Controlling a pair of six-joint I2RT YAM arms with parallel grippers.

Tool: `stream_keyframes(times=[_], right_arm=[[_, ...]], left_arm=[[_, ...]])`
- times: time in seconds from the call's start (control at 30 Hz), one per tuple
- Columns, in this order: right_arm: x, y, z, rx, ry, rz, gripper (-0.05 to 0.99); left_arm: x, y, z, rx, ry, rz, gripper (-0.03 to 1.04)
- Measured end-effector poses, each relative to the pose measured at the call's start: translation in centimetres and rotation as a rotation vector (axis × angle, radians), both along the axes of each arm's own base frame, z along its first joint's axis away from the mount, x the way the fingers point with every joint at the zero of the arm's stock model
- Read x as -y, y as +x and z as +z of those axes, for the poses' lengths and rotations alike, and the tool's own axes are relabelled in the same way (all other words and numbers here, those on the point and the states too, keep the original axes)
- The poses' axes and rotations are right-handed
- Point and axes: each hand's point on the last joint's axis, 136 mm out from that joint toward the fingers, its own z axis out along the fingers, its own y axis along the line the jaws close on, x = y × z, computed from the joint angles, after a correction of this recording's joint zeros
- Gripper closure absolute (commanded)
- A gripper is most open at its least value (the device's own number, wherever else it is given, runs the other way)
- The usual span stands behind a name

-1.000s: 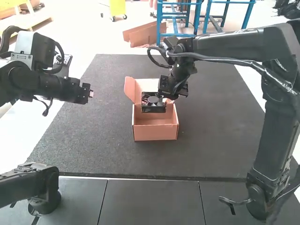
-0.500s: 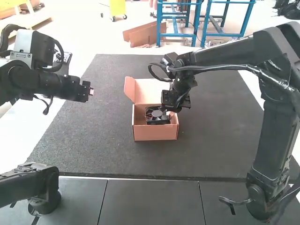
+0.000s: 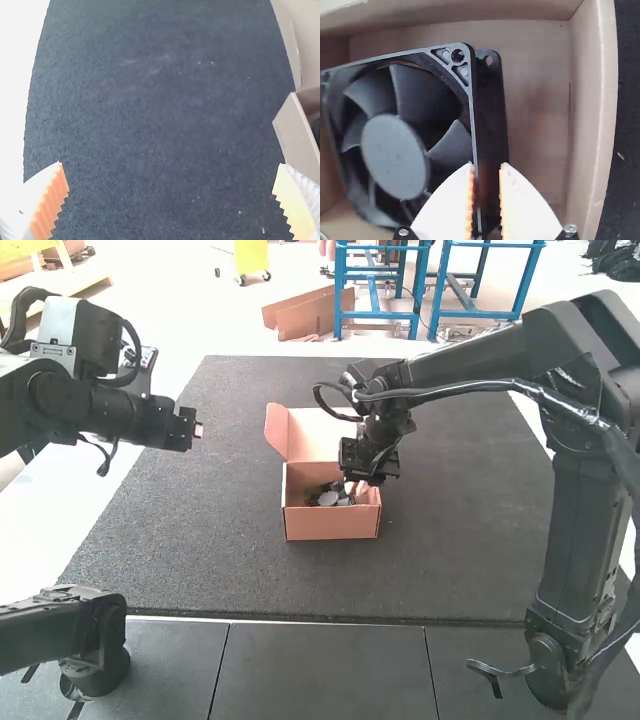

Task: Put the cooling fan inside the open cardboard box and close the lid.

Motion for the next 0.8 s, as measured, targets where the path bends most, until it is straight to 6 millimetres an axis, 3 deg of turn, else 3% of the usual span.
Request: stream_keyframes(times=[0.2,0.37,0.43,0.57,0.7,0.8], right_arm=[[-1.0,0.6,1.6,0.010,0.037,0.014,0.23],[-3.3,3.2,7.0,0.069,0.163,0.035,0.03],[-3.4,4.7,9.4,0.123,0.202,0.053,0.03],[-1.3,6.8,13.2,0.236,0.204,0.084,0.03],[1.6,7.7,14.9,0.331,0.127,0.103,0.03],[3.5,7.8,14.7,0.370,0.059,0.118,0.03]], left_arm=[[0.0,0.5,0.3,0.017,-0.005,0.009,0.04],[-0.1,1.3,-0.2,0.007,-0.008,0.030,0.04],[-0.1,1.8,-0.5,0.002,-0.009,0.033,0.04],[0.1,3.0,-1.4,-0.020,-0.007,0.038,0.04],[0.3,4.5,-2.4,-0.031,-0.008,0.041,0.04],[0.5,5.6,-2.8,-0.026,-0.009,0.041,0.04]])
